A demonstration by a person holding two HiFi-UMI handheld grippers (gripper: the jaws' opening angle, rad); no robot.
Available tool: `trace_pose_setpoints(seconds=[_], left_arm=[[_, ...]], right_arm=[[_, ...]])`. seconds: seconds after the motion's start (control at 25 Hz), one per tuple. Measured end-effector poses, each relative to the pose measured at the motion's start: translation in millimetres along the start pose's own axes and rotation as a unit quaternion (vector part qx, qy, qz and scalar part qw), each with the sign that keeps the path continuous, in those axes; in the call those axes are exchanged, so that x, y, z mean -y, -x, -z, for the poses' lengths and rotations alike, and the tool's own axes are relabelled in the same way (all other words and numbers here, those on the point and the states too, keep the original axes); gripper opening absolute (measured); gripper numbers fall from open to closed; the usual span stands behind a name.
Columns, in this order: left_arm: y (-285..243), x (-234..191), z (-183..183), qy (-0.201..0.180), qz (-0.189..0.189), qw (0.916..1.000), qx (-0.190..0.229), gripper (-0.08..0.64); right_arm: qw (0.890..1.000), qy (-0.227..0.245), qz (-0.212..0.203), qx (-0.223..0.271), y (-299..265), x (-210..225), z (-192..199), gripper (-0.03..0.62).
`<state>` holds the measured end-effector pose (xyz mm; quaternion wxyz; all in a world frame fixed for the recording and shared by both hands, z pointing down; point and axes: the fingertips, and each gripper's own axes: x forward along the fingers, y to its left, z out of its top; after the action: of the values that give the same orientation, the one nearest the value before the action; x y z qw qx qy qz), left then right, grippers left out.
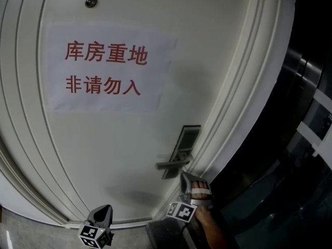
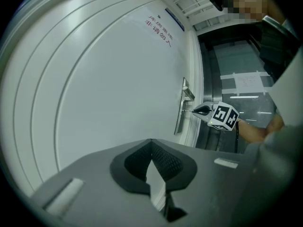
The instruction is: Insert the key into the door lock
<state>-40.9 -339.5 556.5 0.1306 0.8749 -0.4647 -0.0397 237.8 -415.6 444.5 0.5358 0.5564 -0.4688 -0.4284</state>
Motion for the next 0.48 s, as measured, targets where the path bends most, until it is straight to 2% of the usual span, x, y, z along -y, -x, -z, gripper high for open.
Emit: trace_pose_setpoints(seconds=[0.48], left_arm=[[-7.0, -10.1, 4.4, 0.0, 0.004, 1.0, -0.001, 0.003]], right_arm=[[1.0, 0.004, -0.002, -0.003, -6.4, -0.1, -3.6, 0.011]])
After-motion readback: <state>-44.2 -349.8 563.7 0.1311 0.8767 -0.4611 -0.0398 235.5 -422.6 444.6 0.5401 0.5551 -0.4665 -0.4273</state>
